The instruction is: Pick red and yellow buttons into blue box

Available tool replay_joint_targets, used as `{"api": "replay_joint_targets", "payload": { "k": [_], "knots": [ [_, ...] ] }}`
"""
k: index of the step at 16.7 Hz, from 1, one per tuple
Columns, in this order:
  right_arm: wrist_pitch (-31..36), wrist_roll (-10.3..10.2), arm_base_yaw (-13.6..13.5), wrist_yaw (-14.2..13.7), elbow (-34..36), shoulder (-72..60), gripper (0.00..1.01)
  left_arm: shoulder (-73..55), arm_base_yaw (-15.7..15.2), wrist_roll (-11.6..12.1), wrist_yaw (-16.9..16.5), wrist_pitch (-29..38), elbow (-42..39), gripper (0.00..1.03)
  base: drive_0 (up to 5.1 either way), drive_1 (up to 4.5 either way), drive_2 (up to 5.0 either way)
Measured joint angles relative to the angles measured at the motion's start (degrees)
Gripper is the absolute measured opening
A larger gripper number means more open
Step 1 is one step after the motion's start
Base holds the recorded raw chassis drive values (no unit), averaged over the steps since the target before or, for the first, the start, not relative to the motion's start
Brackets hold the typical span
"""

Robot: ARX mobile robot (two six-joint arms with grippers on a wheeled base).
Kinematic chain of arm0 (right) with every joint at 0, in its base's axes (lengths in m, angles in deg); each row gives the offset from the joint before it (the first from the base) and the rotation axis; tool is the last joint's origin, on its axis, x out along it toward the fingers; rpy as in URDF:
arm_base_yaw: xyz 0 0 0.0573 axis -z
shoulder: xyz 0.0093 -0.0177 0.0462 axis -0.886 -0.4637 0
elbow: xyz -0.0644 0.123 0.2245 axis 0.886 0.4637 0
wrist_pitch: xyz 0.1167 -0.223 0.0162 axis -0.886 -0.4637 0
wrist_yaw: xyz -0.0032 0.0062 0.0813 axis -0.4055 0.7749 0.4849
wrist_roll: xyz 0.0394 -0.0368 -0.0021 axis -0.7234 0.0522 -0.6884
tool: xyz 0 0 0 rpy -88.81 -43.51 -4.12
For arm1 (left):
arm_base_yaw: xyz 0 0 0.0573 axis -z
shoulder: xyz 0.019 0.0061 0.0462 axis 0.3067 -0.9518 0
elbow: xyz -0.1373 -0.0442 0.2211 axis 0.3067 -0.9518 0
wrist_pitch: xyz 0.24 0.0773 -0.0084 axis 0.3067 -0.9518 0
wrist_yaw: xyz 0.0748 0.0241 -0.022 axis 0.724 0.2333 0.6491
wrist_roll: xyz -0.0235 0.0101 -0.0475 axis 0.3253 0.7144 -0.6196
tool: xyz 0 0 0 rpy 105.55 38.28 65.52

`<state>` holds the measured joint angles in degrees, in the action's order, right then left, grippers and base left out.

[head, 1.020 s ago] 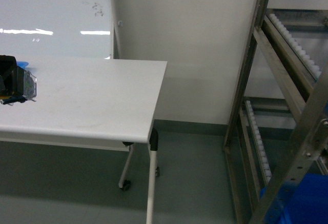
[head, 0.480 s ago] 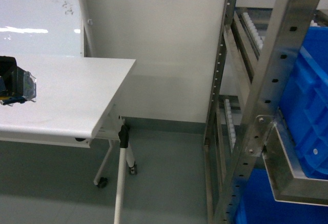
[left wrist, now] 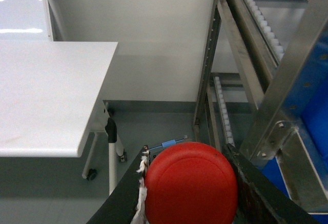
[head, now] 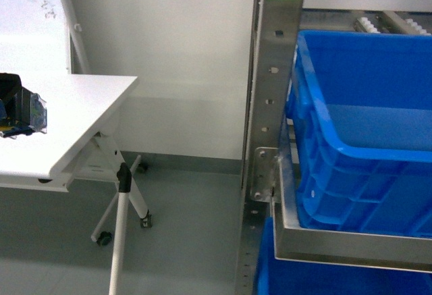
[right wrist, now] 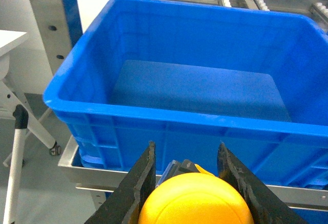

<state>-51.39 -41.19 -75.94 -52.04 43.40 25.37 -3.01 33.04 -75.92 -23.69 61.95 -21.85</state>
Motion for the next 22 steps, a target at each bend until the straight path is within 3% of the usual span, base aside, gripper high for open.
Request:
{"api": "replay_joint_targets", "payload": {
  "k": [22],
  "knots": [
    [-0.07, 0.00, 0.00, -0.04, 0.00, 0.00, 0.32, 0.04, 0.09, 0.00, 0.00, -0.02, 0.00, 0.33, 5.0, -2.37, -2.4]
  ]
}}
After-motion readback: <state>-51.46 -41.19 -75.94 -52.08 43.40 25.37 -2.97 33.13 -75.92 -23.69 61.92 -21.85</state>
